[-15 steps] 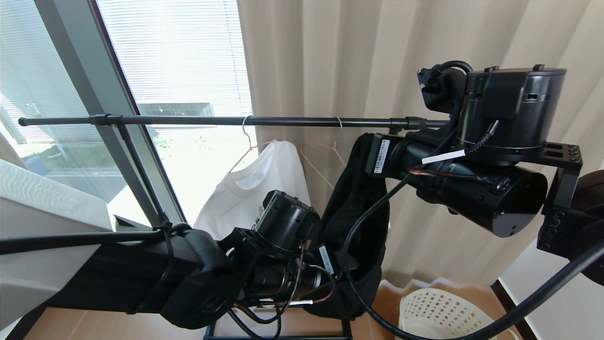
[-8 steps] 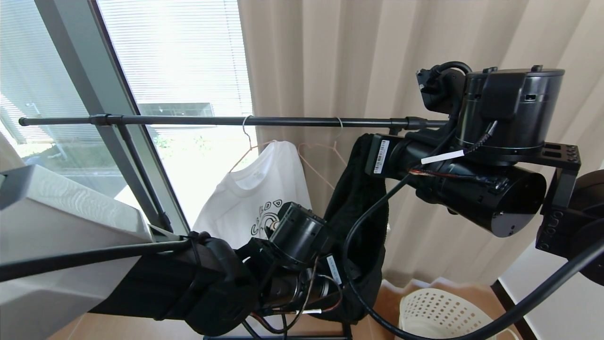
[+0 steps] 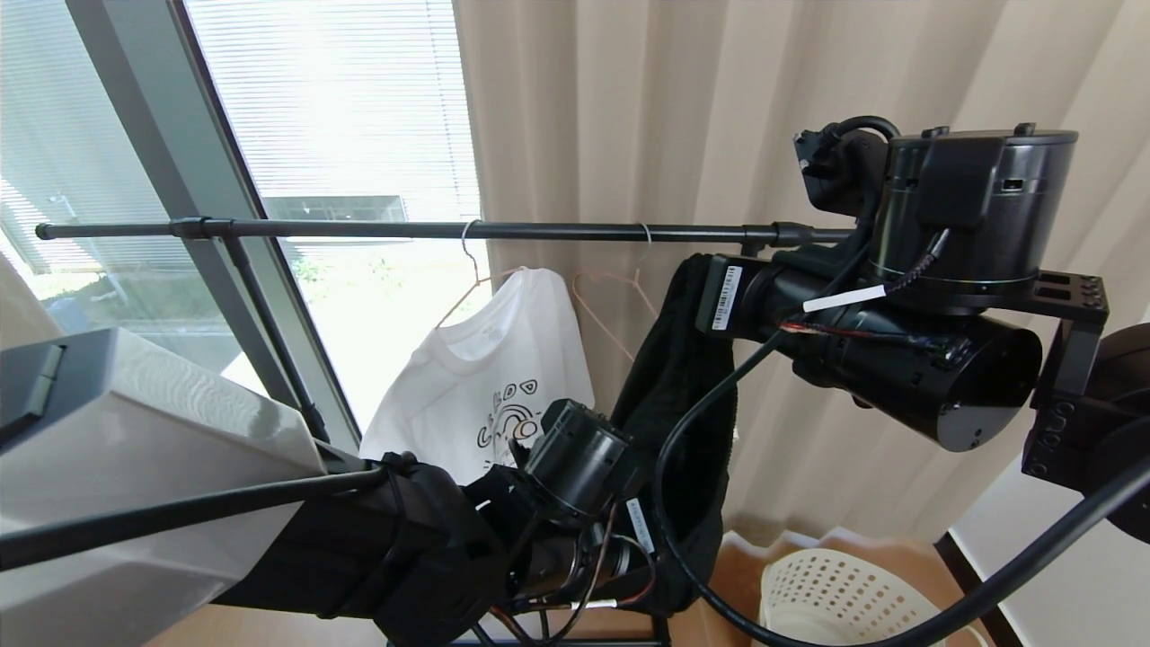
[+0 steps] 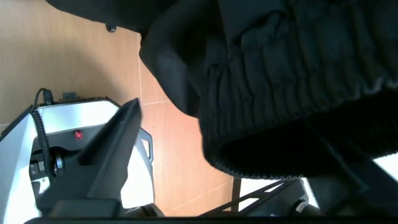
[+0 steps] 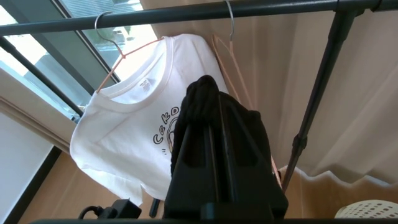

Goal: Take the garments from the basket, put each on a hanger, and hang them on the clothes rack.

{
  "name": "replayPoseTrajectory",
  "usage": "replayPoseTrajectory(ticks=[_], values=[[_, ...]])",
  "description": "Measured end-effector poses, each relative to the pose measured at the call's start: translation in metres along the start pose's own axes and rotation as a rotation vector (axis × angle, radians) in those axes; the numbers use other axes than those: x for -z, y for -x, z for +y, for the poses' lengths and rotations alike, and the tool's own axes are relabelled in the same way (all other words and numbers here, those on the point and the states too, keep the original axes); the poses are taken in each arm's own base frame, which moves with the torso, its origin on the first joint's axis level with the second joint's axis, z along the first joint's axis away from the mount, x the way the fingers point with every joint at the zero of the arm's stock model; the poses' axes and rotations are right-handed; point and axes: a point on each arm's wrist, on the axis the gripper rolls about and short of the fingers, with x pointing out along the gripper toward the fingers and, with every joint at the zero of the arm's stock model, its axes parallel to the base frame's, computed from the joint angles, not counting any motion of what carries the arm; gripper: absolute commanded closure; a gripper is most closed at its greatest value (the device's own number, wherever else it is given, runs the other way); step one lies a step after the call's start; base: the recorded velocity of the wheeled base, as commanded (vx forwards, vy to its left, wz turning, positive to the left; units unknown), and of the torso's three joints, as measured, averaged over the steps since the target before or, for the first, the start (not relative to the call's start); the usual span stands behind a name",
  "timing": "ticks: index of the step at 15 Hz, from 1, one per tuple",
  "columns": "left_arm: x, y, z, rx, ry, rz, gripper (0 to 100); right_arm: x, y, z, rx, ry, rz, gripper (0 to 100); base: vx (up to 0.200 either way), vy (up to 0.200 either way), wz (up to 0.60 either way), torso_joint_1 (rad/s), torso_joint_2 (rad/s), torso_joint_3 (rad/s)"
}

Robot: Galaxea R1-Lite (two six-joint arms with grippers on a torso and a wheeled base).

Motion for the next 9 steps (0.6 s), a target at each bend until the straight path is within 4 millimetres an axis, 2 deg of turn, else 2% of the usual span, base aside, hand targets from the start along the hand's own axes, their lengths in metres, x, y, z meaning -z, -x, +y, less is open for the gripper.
replayPoseTrajectory(ticks=[5,9], values=[[0.001,0.003,-0.002,-0.015,-0.017,-0.033,100,-0.002,0.001,-0.001,0.033,0.003,-0.015,100,0.0,0.0,0.0,0.0,0.0,0.0],[-0.008,0.023,0.001,-0.013,-0.077,-0.075,100,-0.01,0.002,-0.012,0.101,0.046,-0.039,100,0.0,0.0,0.0,0.0,0.0,0.0]])
